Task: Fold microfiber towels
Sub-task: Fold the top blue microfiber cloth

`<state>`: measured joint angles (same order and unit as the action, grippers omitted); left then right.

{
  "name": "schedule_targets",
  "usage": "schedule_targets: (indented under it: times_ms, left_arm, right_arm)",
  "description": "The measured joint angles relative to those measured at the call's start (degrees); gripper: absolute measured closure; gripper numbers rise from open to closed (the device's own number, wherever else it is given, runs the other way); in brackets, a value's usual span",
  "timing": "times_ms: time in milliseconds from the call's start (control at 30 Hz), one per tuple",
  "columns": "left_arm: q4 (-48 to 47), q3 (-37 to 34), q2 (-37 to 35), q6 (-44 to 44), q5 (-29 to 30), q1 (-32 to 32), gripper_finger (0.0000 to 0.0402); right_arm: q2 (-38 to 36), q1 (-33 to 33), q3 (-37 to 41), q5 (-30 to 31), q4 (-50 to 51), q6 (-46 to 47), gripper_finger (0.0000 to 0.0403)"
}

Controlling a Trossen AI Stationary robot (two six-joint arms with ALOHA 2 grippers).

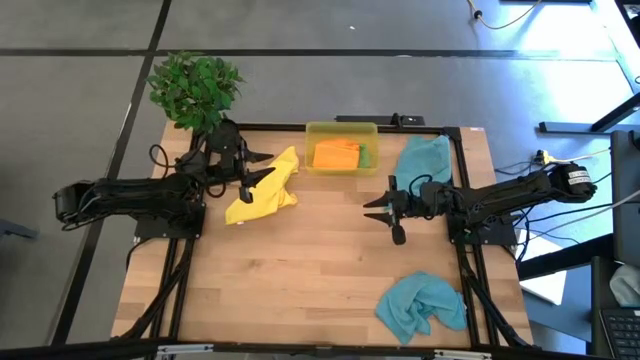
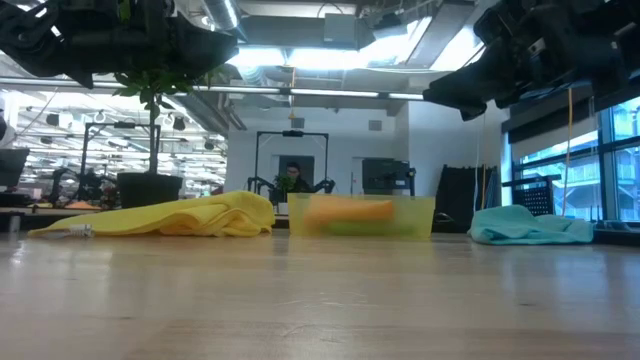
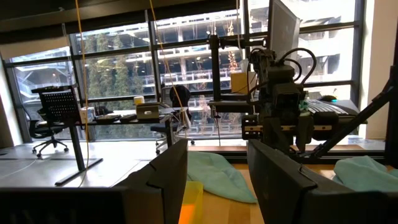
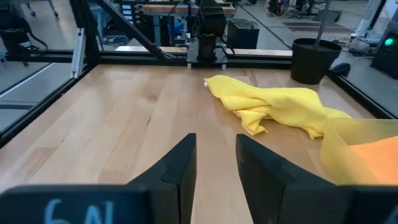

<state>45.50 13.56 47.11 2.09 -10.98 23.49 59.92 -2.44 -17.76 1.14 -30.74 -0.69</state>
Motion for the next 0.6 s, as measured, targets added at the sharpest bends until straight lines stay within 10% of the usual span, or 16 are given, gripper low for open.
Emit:
schedule_targets:
  times_ms: [167, 333, 600]
  left_arm:
    - [0.0, 0.0, 0.0, 0.0, 0.0, 0.0, 0.0245]
    - [0.0, 0.0, 0.0, 0.0, 0.0, 0.0, 0.0245]
    - [0.0, 0.0, 0.0, 0.0, 0.0, 0.0, 0.0245]
  right_arm:
    - [0.0, 0.0, 0.0, 1.3, 0.6, -0.2, 0.0289]
    - [0.0, -0.5, -0.2, 16.0, 10.6, 2.7, 0.0289]
    - [0.6, -6.1, -14.4, 24.9, 47.5, 19.9, 0.0298]
